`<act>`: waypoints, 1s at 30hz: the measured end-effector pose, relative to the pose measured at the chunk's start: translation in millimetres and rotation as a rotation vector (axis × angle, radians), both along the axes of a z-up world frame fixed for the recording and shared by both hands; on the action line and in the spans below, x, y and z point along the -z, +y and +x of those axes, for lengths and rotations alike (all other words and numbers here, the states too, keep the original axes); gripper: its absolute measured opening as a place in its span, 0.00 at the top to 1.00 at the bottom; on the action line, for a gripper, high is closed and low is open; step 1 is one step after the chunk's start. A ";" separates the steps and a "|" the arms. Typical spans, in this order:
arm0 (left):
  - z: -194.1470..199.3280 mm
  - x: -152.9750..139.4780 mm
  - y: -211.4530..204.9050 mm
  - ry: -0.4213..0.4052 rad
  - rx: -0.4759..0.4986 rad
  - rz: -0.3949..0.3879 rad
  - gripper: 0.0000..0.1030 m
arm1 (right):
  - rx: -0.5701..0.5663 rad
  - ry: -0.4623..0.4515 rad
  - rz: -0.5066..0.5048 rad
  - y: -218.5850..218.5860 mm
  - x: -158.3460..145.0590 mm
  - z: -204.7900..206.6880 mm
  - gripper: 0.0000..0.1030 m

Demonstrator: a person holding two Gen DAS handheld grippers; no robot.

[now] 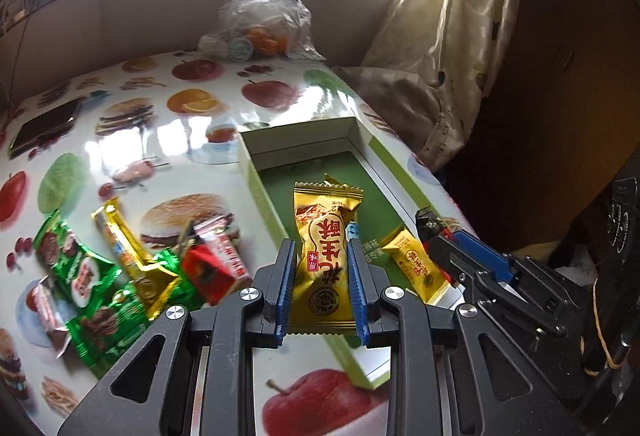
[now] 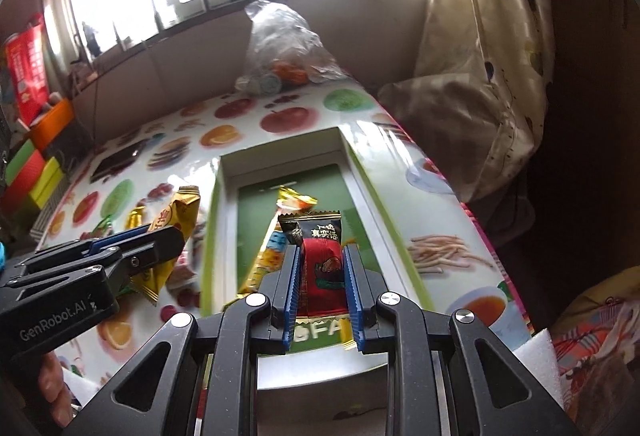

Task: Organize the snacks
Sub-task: 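Lower the yellow pack into the green box with the left gripper while the right lowers the red packet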

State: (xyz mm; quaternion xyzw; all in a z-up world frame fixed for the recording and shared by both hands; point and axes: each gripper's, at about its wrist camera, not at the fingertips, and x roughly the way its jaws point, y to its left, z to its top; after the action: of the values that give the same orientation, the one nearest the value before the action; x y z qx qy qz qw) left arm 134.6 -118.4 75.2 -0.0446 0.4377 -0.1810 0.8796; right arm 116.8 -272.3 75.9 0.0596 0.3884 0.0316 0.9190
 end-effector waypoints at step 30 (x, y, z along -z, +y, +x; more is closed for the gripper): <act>16.1 34.9 -37.8 0.075 0.061 0.033 0.74 | 0.048 0.052 -0.030 -27.8 30.3 18.6 0.80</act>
State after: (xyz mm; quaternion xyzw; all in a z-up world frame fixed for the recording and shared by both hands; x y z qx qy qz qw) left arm 150.7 -156.2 40.3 -0.0233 0.4746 -0.1988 0.8571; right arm 135.4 -300.0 45.6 0.0560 0.4108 0.0020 0.9100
